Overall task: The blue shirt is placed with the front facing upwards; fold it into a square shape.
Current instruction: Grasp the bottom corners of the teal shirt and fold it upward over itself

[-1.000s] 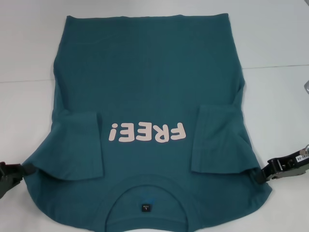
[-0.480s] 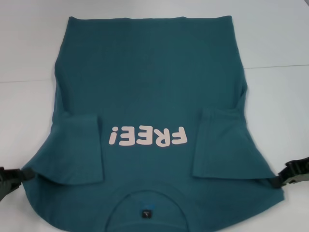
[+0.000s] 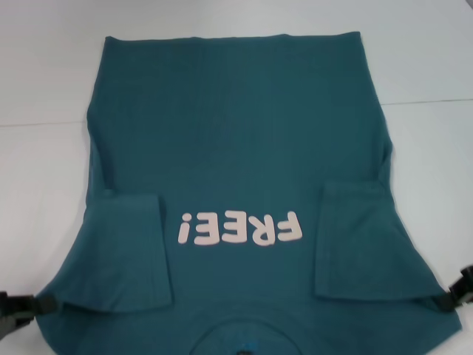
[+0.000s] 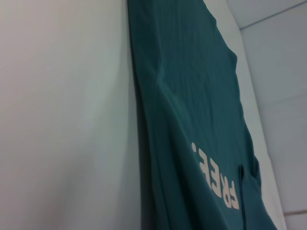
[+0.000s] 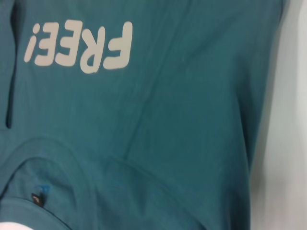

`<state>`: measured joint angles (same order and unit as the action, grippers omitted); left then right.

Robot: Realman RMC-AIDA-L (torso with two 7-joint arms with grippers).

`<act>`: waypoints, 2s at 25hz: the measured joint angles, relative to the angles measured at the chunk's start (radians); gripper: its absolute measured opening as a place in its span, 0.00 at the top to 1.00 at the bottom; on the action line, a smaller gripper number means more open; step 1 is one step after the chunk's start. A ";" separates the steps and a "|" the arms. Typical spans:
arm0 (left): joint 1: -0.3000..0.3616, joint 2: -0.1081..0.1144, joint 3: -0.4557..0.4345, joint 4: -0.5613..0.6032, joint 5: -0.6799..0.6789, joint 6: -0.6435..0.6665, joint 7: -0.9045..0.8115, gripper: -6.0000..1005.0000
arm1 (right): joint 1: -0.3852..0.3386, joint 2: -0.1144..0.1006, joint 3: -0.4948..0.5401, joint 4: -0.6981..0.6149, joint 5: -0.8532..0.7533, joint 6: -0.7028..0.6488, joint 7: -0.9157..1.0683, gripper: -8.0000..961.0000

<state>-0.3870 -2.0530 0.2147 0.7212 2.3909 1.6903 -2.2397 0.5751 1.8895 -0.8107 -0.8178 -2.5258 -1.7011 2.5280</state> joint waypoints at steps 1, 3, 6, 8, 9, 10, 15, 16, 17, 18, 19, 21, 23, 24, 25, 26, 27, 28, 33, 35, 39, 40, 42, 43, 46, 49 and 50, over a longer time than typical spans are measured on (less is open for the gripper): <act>0.003 -0.001 0.000 0.004 0.002 0.008 0.000 0.99 | -0.001 0.002 0.001 0.000 -0.017 -0.007 0.000 0.98; 0.014 -0.005 0.000 0.019 0.010 0.032 -0.002 0.99 | -0.004 0.005 0.003 0.000 -0.045 -0.013 0.001 0.98; 0.038 -0.013 0.000 0.041 0.019 0.068 -0.003 0.99 | -0.008 0.008 0.006 -0.001 -0.061 -0.016 0.000 0.98; 0.055 -0.018 0.000 0.056 0.020 0.087 -0.005 0.99 | -0.010 0.008 0.007 -0.001 -0.062 -0.021 0.000 0.98; 0.063 -0.021 -0.002 0.062 0.021 0.098 -0.007 0.99 | -0.012 0.009 0.007 -0.001 -0.062 -0.025 -0.001 0.98; 0.068 -0.024 -0.004 0.066 0.021 0.109 -0.008 0.99 | -0.013 0.010 0.007 -0.001 -0.062 -0.029 -0.001 0.98; 0.085 -0.033 -0.006 0.085 0.021 0.149 -0.009 0.99 | -0.027 0.015 0.007 -0.013 -0.062 -0.048 -0.004 0.98; 0.086 -0.034 -0.005 0.086 0.021 0.151 -0.010 0.99 | -0.028 0.015 0.008 -0.013 -0.061 -0.048 -0.006 0.98; 0.083 -0.034 -0.004 0.085 0.020 0.150 -0.008 0.99 | -0.028 0.015 0.009 -0.013 -0.057 -0.046 -0.009 0.98; 0.075 -0.033 -0.001 0.082 0.019 0.149 -0.006 0.99 | -0.028 0.015 0.009 -0.013 -0.057 -0.046 -0.009 0.98; 0.065 -0.033 0.002 0.079 0.017 0.147 -0.005 0.99 | -0.022 0.016 0.018 -0.013 -0.042 -0.039 -0.021 0.98; 0.035 -0.030 0.007 0.067 0.013 0.141 -0.005 0.99 | -0.014 0.018 0.032 -0.009 -0.029 -0.035 -0.030 0.98; 0.000 -0.026 0.009 0.047 0.011 0.126 -0.011 0.99 | 0.003 0.021 0.056 -0.004 -0.010 -0.023 -0.042 0.98; -0.025 -0.022 0.009 0.029 0.011 0.107 -0.019 0.99 | 0.013 0.023 0.070 -0.003 -0.003 -0.018 -0.044 0.98; -0.043 -0.019 0.010 0.018 0.011 0.093 -0.027 0.99 | 0.023 0.026 0.084 -0.002 0.001 -0.003 -0.044 0.98; -0.071 -0.014 0.011 -0.003 0.012 0.064 -0.042 0.99 | 0.031 0.029 0.095 -0.002 0.003 0.009 -0.043 0.98; -0.091 -0.010 0.012 -0.021 0.013 0.041 -0.053 0.99 | 0.041 0.033 0.109 -0.002 0.004 0.028 -0.039 0.98; -0.109 -0.006 0.012 -0.035 0.012 0.022 -0.062 0.99 | 0.047 0.035 0.118 -0.001 0.005 0.045 -0.034 0.98; -0.215 0.018 0.010 -0.108 0.011 -0.126 -0.124 0.99 | 0.074 0.049 0.142 0.011 0.009 0.163 0.014 0.98; -0.246 0.019 0.012 -0.117 0.011 -0.177 -0.146 0.99 | 0.084 0.055 0.143 0.013 0.012 0.217 0.036 0.98; -0.309 0.023 0.032 -0.146 0.013 -0.286 -0.182 0.99 | 0.102 0.062 0.144 0.015 0.013 0.280 0.065 0.98; -0.326 0.027 0.043 -0.159 0.013 -0.315 -0.191 0.99 | 0.106 0.063 0.144 0.015 0.014 0.296 0.074 0.98; -0.356 0.034 0.073 -0.179 0.012 -0.371 -0.213 0.99 | 0.114 0.063 0.145 0.015 0.022 0.332 0.094 0.98; -0.361 0.035 0.077 -0.180 0.012 -0.380 -0.217 0.99 | 0.114 0.063 0.145 0.015 0.022 0.332 0.094 0.98; -0.399 0.037 0.115 -0.181 0.011 -0.443 -0.241 0.99 | 0.126 0.064 0.145 0.016 0.055 0.403 0.113 0.98; -0.432 0.039 0.142 -0.183 0.011 -0.496 -0.258 0.99 | 0.135 0.065 0.146 0.023 0.072 0.456 0.121 0.98; -0.446 0.041 0.159 -0.183 0.010 -0.519 -0.266 0.99 | 0.139 0.065 0.146 0.028 0.078 0.475 0.122 0.98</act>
<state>-0.8333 -2.0121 0.3733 0.5380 2.4013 1.1711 -2.5062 0.7143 1.9549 -0.6645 -0.7896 -2.4483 -1.2256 2.6496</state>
